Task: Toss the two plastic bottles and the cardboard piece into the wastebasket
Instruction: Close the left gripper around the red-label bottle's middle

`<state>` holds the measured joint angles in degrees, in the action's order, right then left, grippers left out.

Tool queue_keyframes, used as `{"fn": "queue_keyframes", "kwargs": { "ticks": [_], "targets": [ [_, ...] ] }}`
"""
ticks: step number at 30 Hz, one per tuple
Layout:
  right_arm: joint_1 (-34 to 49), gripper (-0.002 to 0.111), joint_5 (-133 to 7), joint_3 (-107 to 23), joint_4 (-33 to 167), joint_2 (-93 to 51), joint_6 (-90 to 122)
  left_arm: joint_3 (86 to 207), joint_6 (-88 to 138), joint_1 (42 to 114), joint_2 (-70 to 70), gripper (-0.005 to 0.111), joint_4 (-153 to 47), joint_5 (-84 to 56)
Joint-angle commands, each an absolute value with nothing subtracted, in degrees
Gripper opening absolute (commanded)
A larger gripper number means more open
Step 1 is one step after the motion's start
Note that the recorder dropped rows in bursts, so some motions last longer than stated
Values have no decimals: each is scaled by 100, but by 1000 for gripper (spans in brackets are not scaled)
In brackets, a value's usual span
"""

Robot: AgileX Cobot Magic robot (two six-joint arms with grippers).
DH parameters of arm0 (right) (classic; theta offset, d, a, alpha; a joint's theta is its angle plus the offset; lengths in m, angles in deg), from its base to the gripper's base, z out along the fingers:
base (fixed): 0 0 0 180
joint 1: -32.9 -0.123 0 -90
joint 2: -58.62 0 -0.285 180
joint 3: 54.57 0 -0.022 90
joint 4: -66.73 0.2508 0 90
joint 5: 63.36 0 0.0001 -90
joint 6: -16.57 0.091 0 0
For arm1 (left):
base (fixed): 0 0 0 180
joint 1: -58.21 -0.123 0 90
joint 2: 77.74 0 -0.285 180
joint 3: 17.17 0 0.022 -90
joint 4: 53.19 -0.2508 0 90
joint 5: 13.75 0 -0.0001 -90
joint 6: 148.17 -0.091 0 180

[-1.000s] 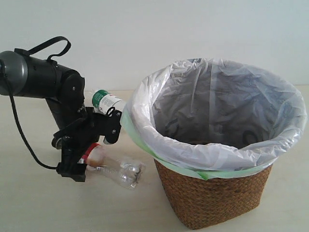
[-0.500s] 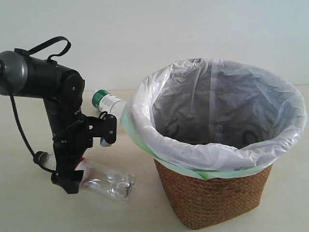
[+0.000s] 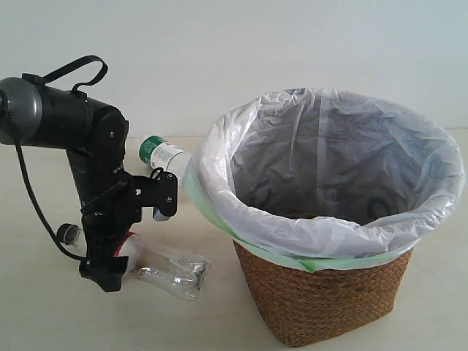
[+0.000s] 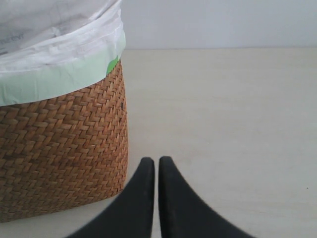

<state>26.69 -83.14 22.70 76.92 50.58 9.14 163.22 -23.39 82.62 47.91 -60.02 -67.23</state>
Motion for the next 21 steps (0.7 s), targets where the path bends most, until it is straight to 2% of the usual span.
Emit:
{"fn": "queue_keyframes", "kwargs": {
  "ticks": [1,21],
  "targets": [
    [2703,0,-8267,2265,7654,5083,891,16297,-2292,8259,4850,96,-6005,-6802],
    [2703,0,-8267,2265,7654,5083,891,16297,-2057,8259,4850,96,-6005,-6454]
  ]
}}
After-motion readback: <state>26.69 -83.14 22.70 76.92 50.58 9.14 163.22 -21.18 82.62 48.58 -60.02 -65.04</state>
